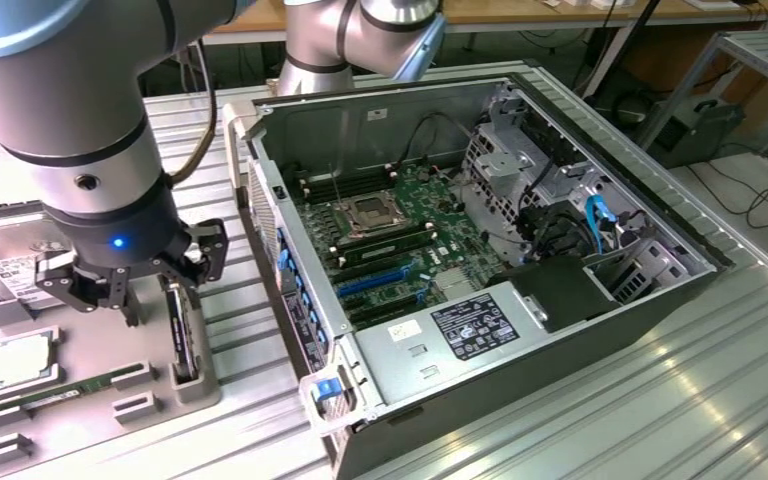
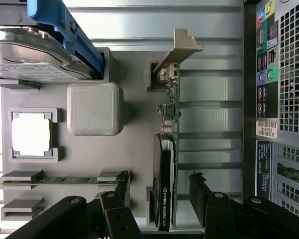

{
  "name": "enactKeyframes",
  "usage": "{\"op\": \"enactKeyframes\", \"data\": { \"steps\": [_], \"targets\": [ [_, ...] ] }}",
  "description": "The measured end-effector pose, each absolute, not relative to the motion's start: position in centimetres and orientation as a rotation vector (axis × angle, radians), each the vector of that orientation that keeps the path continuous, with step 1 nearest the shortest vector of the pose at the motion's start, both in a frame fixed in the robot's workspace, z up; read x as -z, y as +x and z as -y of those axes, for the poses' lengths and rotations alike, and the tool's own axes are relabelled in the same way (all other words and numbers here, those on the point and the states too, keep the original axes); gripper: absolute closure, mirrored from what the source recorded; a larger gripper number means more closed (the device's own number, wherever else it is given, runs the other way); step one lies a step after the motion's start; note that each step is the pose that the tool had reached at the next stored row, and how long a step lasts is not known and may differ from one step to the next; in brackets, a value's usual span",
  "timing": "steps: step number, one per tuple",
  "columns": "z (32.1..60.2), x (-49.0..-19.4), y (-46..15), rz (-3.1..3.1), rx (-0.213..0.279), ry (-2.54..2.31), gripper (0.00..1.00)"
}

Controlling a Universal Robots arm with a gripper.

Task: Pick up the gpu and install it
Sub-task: 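Pick up the gpu and move the gpu toward the slot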

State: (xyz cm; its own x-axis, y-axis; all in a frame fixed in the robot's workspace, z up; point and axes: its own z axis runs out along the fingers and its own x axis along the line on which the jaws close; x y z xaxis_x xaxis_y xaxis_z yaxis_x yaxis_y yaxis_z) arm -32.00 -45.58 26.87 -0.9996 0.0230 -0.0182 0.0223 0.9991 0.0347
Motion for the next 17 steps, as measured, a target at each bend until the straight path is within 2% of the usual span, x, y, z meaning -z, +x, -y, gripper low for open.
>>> {"op": "enactKeyframes", "data": {
  "steps": [17],
  "targets": [
    [45.6,-25.7,-31.9,-3.122,-0.046,0.040,0.40]
  ]
}}
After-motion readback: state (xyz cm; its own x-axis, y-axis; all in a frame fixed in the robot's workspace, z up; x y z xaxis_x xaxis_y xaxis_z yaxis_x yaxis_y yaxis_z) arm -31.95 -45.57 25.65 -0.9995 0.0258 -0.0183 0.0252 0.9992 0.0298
